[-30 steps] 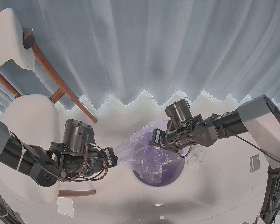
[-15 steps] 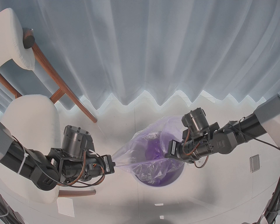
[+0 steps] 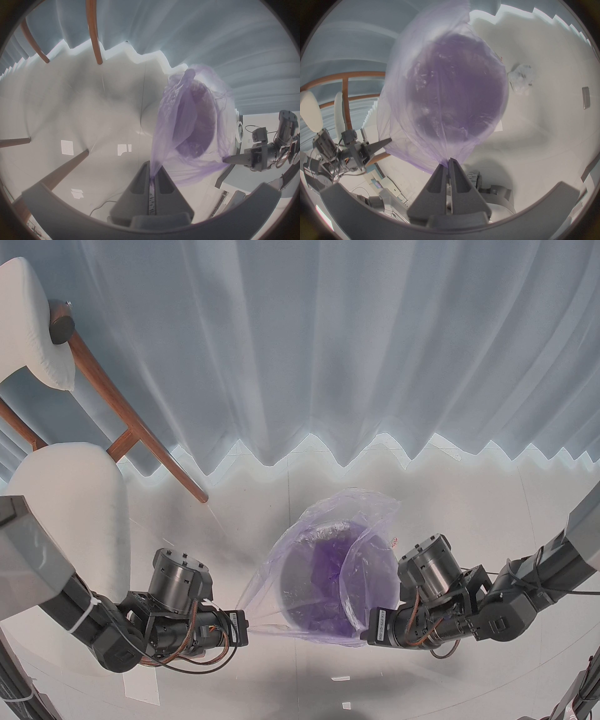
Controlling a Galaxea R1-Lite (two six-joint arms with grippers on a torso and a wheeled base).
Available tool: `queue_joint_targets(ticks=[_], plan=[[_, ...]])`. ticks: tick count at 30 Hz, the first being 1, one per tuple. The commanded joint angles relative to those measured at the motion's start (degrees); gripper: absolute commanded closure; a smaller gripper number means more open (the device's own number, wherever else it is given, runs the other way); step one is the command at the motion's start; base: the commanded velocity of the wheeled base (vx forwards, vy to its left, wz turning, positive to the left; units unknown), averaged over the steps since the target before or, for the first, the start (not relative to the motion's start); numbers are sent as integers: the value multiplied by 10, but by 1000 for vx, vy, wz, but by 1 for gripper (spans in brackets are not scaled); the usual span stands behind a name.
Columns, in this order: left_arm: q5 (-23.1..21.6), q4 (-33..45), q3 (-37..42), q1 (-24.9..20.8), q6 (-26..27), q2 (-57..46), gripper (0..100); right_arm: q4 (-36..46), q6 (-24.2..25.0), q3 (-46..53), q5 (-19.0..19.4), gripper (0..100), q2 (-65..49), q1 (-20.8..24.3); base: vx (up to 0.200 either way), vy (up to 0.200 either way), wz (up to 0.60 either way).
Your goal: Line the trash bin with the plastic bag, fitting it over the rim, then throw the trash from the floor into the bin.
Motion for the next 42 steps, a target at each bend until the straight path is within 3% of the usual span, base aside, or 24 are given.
queue_joint_targets(ticks=[1,10,19,24,25,30,32,36,42], plan=[[1,-34,21,-6,6,69,100,-4,4,53,-4,100,-10,18,0,0,0],[5,-157,55,-3,40,165,100,-88,8,100,-16,100,38,18,0,0,0],[6,-169,48,4,55,194,100,-139,5,115,-69,100,107,16,0,0,0],[16,-205,40,0,60,203,100,-185,6,116,-80,100,108,12,0,0,0],[16,-205,40,0,60,203,100,-185,6,116,-80,0,108,12,0,0,0],[19,-238,47,-16,61,203,100,-195,2,127,-88,0,41,2,0,0,0],[27,-238,47,-26,61,202,100,-175,-10,156,-87,0,-33,4,0,0,0],[30,-240,47,-36,60,202,100,-111,-73,157,-85,0,-155,5,0,0,0],[31,-242,60,-36,62,200,100,-101,-180,100,-88,0,-161,7,0,0,0]])
